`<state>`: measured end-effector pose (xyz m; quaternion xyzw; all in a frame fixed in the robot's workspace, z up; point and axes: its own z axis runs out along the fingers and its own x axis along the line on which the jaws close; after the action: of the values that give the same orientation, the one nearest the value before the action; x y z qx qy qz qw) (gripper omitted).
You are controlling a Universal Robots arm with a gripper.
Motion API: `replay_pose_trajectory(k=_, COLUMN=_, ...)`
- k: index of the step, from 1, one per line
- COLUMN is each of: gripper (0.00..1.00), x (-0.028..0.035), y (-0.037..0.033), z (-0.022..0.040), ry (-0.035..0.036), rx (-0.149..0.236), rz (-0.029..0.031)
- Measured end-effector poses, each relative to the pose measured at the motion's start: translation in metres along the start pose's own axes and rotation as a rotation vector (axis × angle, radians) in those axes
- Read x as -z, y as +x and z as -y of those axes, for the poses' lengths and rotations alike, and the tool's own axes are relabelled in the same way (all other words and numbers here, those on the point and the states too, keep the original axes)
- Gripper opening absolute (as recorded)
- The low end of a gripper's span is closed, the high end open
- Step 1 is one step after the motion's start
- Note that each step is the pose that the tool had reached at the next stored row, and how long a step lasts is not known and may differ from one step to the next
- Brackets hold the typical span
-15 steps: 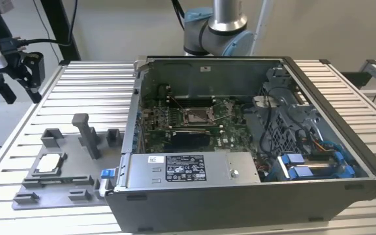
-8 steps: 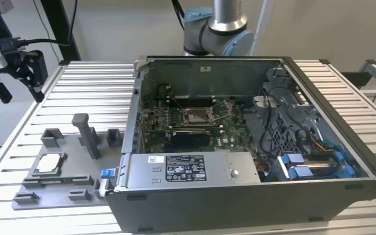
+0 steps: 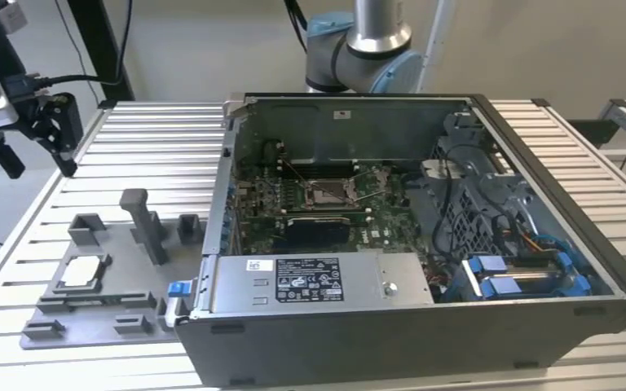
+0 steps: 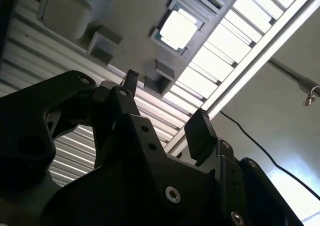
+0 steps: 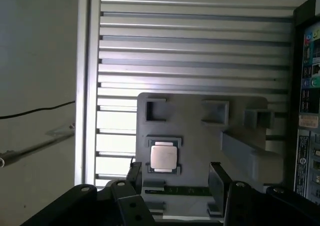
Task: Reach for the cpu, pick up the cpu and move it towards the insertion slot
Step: 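Pick up the cpu and move it towards the insertion slot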
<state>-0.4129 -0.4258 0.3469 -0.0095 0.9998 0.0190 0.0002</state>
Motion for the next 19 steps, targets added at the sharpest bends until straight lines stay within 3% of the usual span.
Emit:
replay_pose_trajectory(k=3, gripper=1.00, x=-0.0046, y=0.0001, z=0.0001, ry=0.0005, rx=0.000, rz=0.0001)
replay_pose_trajectory(k=8, gripper=1.00, x=-0.0060, y=0.0002, z=0.0002, ry=0.0014, rx=0.000, rz=0.0003)
replay_pose_trajectory(k=19, gripper=1.00, x=-0.0254, y=0.0018, z=0.0055, ry=0.0022, rx=-0.008, rz=0.0001)
